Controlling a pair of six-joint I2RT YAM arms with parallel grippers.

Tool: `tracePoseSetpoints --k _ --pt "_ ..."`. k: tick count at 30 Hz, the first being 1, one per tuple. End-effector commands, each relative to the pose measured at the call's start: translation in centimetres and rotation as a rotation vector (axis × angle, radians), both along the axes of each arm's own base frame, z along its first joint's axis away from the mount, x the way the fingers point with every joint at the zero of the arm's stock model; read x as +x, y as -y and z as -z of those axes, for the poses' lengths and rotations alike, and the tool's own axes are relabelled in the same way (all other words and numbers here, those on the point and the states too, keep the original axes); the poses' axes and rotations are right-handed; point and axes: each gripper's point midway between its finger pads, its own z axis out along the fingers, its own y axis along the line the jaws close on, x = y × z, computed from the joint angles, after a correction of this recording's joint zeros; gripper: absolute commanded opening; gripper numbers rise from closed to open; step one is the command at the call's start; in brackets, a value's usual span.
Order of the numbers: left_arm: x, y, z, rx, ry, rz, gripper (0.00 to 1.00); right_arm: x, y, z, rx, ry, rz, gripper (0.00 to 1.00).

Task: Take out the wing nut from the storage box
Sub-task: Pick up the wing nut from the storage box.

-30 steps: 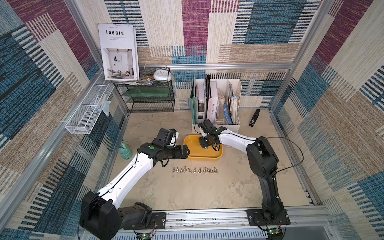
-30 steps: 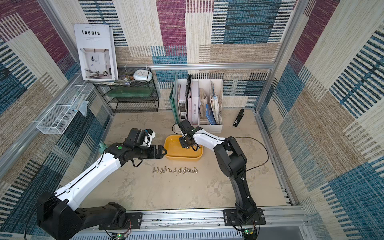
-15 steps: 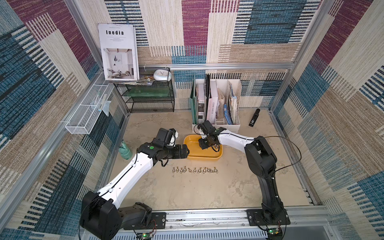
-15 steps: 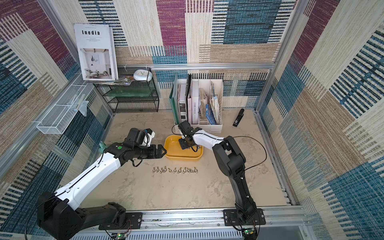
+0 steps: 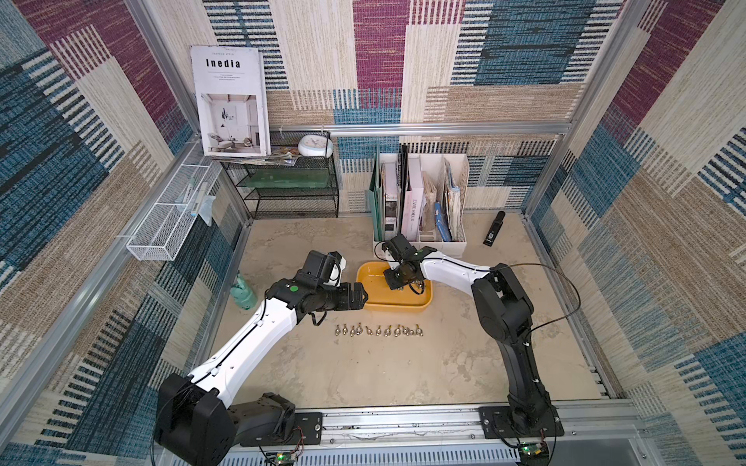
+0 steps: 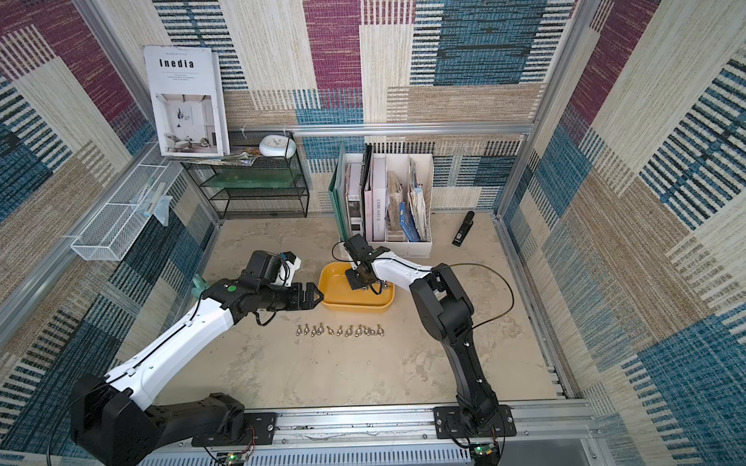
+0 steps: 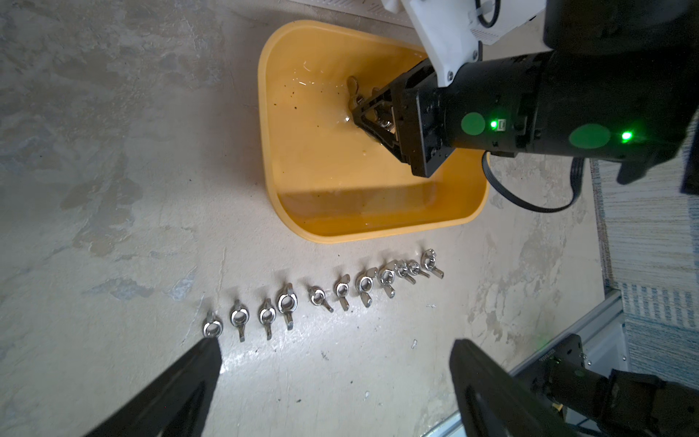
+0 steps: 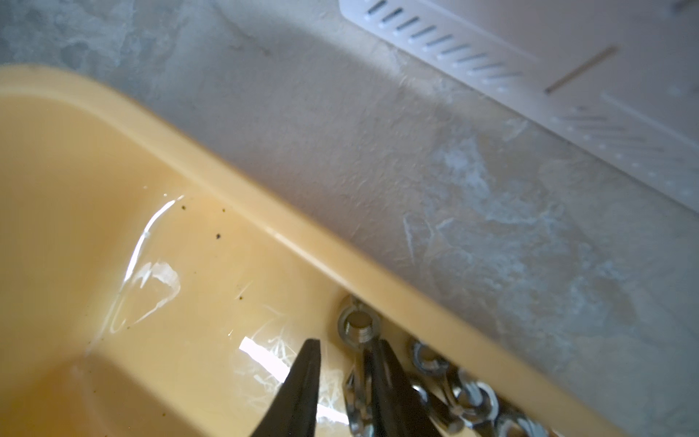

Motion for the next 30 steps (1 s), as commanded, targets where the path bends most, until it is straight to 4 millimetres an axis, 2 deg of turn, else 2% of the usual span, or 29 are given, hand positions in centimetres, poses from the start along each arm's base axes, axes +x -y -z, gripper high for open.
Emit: tracePoseSetpoints --k 1,5,12,22,30 --pt "0.0 -0.1 -0.1 -0.003 0.005 -0.001 0.99 0.0 0.6 0.5 -0.037 -0.009 0.021 0.28" --pt "-0.1 0.1 -0.2 -0.012 0.006 0.003 0.99 0.1 0.5 0.0 -0.022 0.002 0.021 0.21" --pt "-0.5 0.5 -0.6 -0.039 0.01 0.028 0.99 -0.1 0.5 -0.2 -0.02 0.0 0.017 0.0" --pt "-1.5 0.4 -1.0 -0.055 0.021 0.048 0.99 -0.2 0.3 -3.7 0.025 0.039 0.026 0.0" --pt "-2.2 1.1 -1.6 -0.091 0.031 0.104 0.99 -2.8 1.9 -6.9 0.051 0.061 0.071 0.0"
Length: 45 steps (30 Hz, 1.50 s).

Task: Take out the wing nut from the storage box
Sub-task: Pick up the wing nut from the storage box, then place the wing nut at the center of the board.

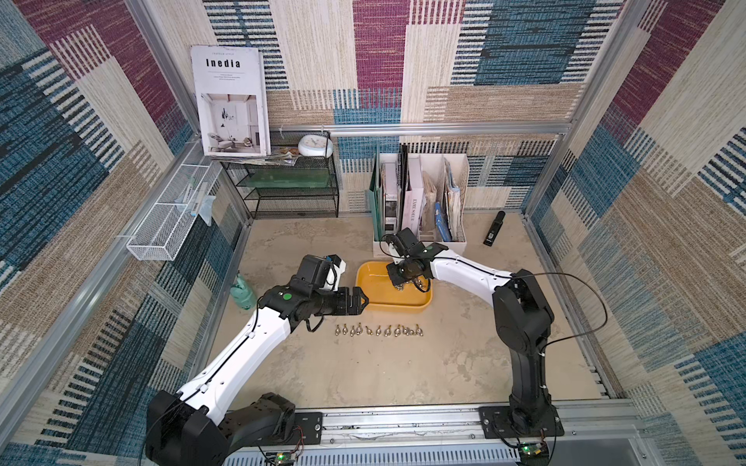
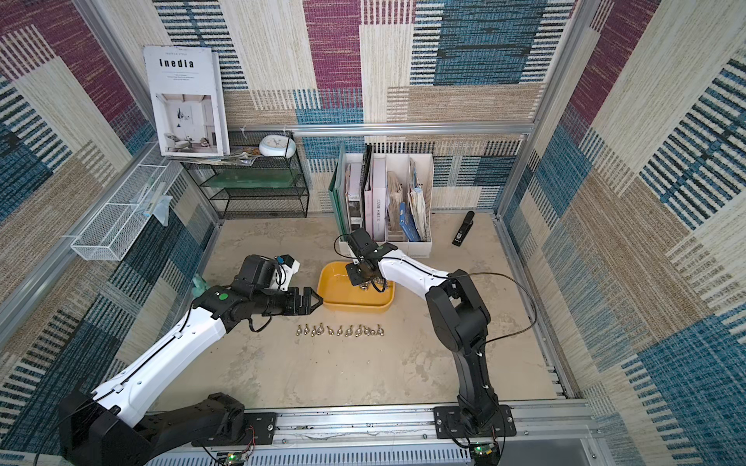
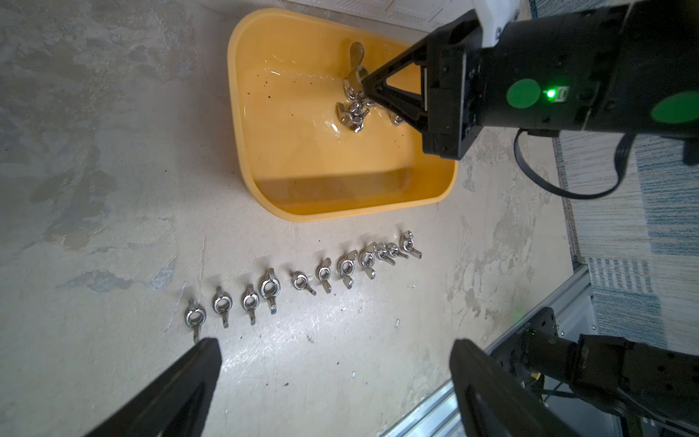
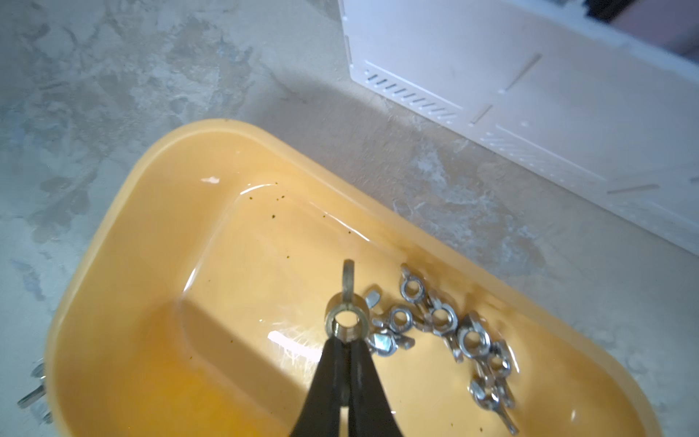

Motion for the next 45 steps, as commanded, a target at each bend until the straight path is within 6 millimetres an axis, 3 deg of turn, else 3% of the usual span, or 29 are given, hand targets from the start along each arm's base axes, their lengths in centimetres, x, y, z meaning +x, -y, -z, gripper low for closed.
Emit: tracePoseSetpoints --k 1,5,16,25,34,45 --pt "-0.5 0.9 -0.4 -0.039 0.009 0.06 0.99 -1.4 1.2 -1.1 0.003 -0.002 0.046 0.0" --pt "-0.9 1.7 -0.5 -0.069 -0.008 0.113 0.99 -3.7 2.8 -1.9 0.007 -0.006 0.081 0.0" --pt "-2.2 4.5 -0.1 -0.086 -0.039 0.212 0.99 -10.5 7.4 -1.5 -0.009 -0.054 0.182 0.0" --pt "-2.4 5.5 0.1 -0.078 -0.042 0.225 0.99 -15.6 10.3 1.2 -0.009 -0.13 0.195 0.0" --pt "-2.9 5.7 0.1 -0.069 -0.04 0.219 0.99 -16.8 10.5 4.8 -0.009 -0.178 0.18 0.0" --pt "-3.3 5.1 0.2 -0.043 -0.041 0.203 0.99 -16.2 9.3 6.4 -0.013 -0.192 0.151 0.0"
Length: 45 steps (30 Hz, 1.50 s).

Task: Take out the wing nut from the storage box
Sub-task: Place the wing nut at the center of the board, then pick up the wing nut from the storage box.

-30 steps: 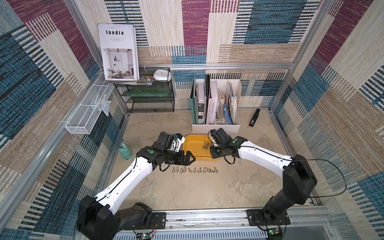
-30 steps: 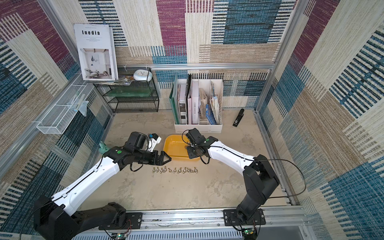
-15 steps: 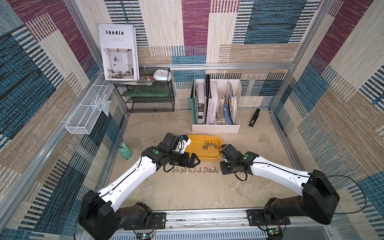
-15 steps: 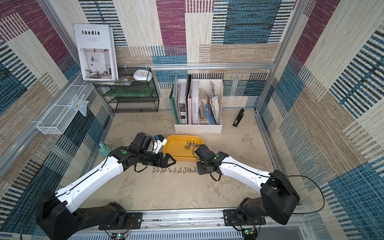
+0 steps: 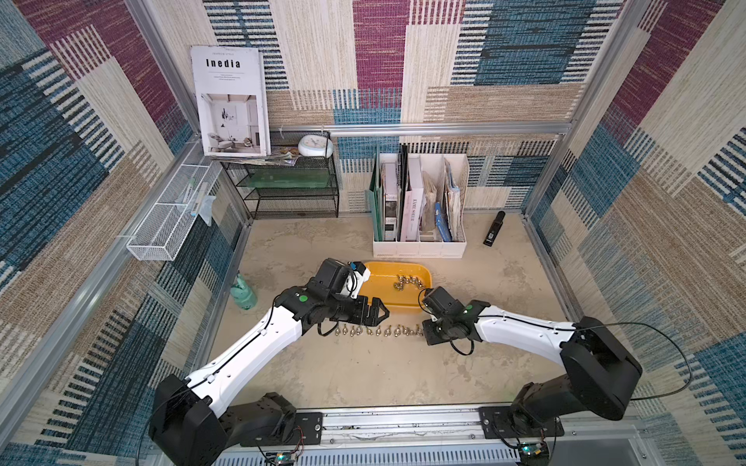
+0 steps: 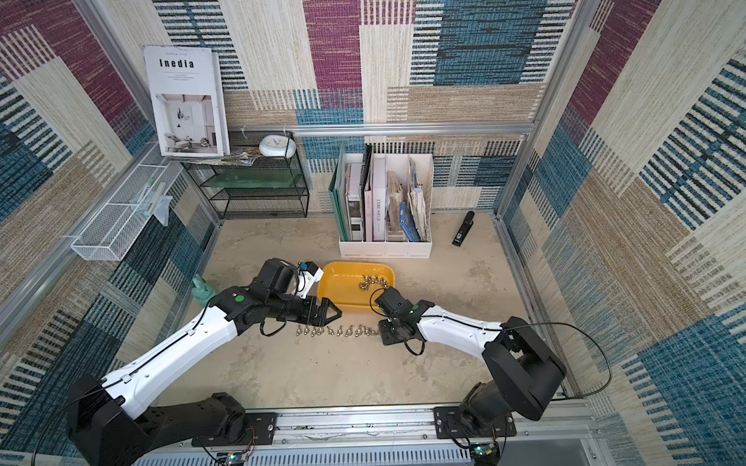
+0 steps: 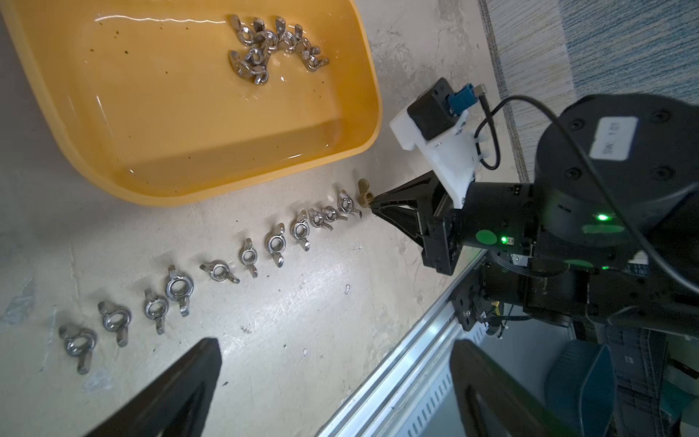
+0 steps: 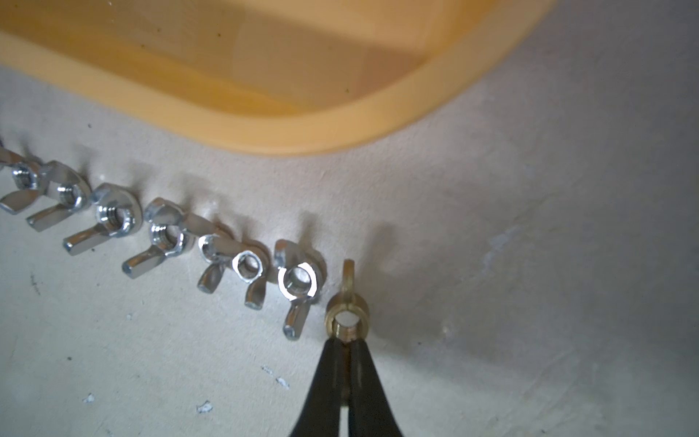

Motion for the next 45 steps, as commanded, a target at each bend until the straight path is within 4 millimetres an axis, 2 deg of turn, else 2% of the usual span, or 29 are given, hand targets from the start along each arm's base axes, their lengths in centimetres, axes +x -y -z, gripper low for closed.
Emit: tracePoseSetpoints --k 1,6,7,9,11,14,18,21,26,29,32,36,40,45 --pt "-0.2 -0.4 0.2 0.016 -0.005 -0.005 0.99 0.3 -0.5 0.0 0.014 0.009 -0.013 0.0" --pt "-0.1 -0.4 0.2 0.018 -0.002 -0.005 0.99 0.1 -0.2 0.5 -0.002 0.0 -0.011 0.02" --pt "-0.1 -0.3 0.3 0.018 -0.004 -0.004 0.99 0.1 -0.1 0.6 -0.005 -0.001 -0.011 0.12" --pt "-0.1 -0.3 0.3 0.019 -0.004 -0.002 0.99 0.1 -0.1 0.5 -0.005 0.001 -0.008 0.17" --pt "0.0 -0.2 0.3 0.018 -0.002 0.001 0.99 0.2 0.1 0.3 -0.009 0.006 -0.001 0.27" --pt "0.2 -0.1 0.3 0.018 0.001 0.002 0.99 0.3 0.1 -0.2 -0.009 0.014 0.005 0.35" --pt "0.6 0.1 0.4 0.023 0.001 0.003 0.99 1.1 0.2 -2.2 -0.01 0.061 0.012 0.44" --pt "1.0 0.1 0.5 0.033 0.009 -0.005 0.99 2.1 0.1 -4.0 -0.026 0.105 0.02 0.46" --pt "1.7 0.1 0.5 0.048 0.02 -0.019 0.99 4.9 -0.8 -7.0 -0.029 0.194 0.034 0.54" --pt "2.1 0.0 0.6 0.06 0.025 -0.03 0.99 6.9 -1.5 -8.1 -0.035 0.221 0.03 0.59" --pt "2.4 -0.1 0.6 0.071 0.031 -0.035 0.99 9.0 -2.2 -8.4 -0.044 0.227 0.024 0.59" --pt "2.9 -0.2 0.7 0.09 0.033 -0.038 0.99 11.0 -3.4 -7.7 -0.034 0.209 0.012 0.58" --pt "3.4 -0.7 0.9 0.099 0.03 -0.051 0.99 12.2 -5.3 -6.6 -0.015 0.188 -0.043 0.57" --pt "4.2 -1.3 1.1 0.104 0.023 -0.072 0.99 13.4 -6.8 -5.0 -0.026 0.166 -0.101 0.56"
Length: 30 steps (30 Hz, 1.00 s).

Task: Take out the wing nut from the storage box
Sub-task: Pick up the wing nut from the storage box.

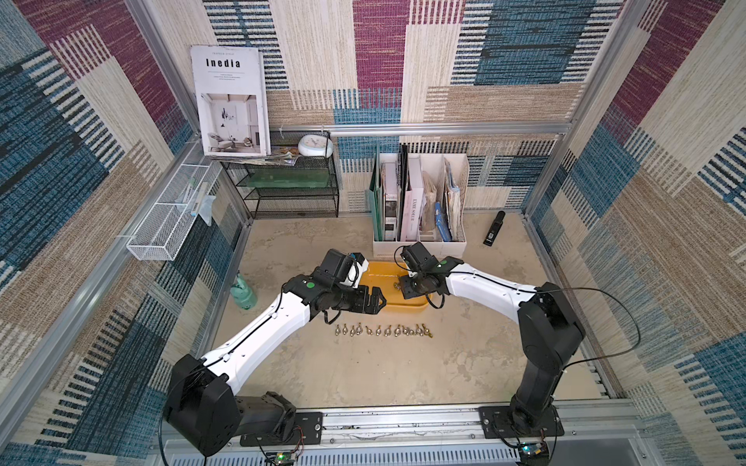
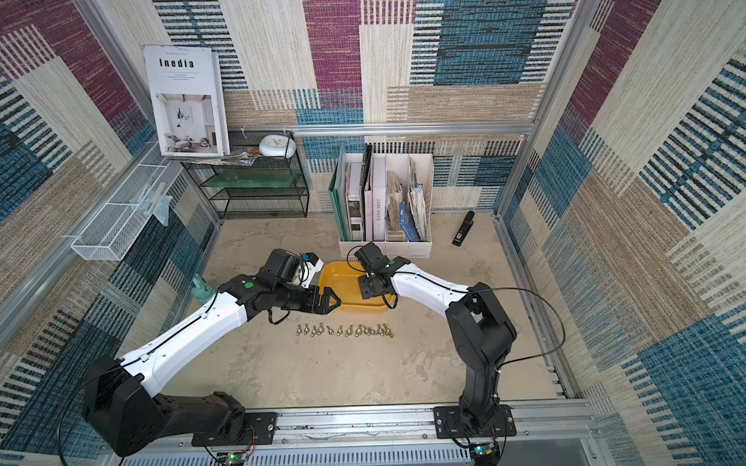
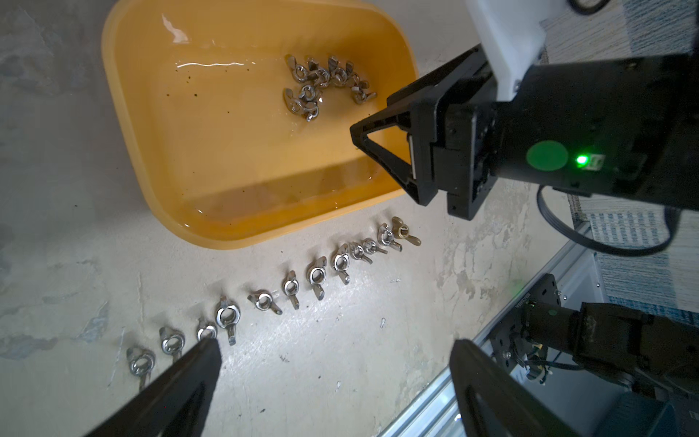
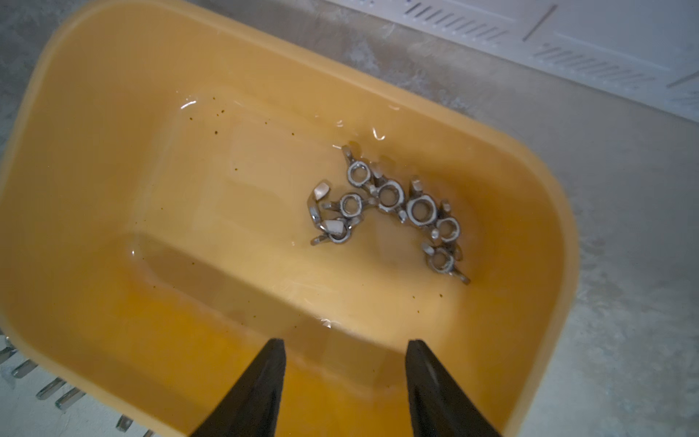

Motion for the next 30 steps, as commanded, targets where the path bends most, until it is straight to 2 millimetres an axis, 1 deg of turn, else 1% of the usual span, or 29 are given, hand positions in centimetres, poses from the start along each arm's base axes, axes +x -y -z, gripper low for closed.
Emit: tracePoseSetpoints --k 1,6,17,23,26,30 --pt "0.3 -0.5 0.0 0.017 0.001 -0.002 0.99 0.7 -1.1 0.5 0.004 -0.005 -0.057 0.56" --pt "0.9 -1.0 0.2 0.018 -0.006 -0.021 0.99 1.3 -2.0 1.6 0.007 -0.024 -0.087 0.56" --pt "1.7 -1.5 0.2 0.02 -0.011 -0.038 0.99 1.8 -2.6 4.4 -0.004 -0.087 -0.101 0.55" --pt "1.8 -1.5 0.2 0.016 -0.014 -0.041 0.99 2.8 -1.7 4.2 -0.006 -0.076 -0.061 0.55" --pt "1.9 -1.6 0.3 0.016 -0.015 -0.042 0.99 3.4 -1.7 3.9 0.006 -0.074 -0.043 0.55" --pt "1.9 -1.6 0.3 0.013 -0.017 -0.043 0.99 3.8 -1.8 4.2 0.009 -0.088 -0.028 0.52"
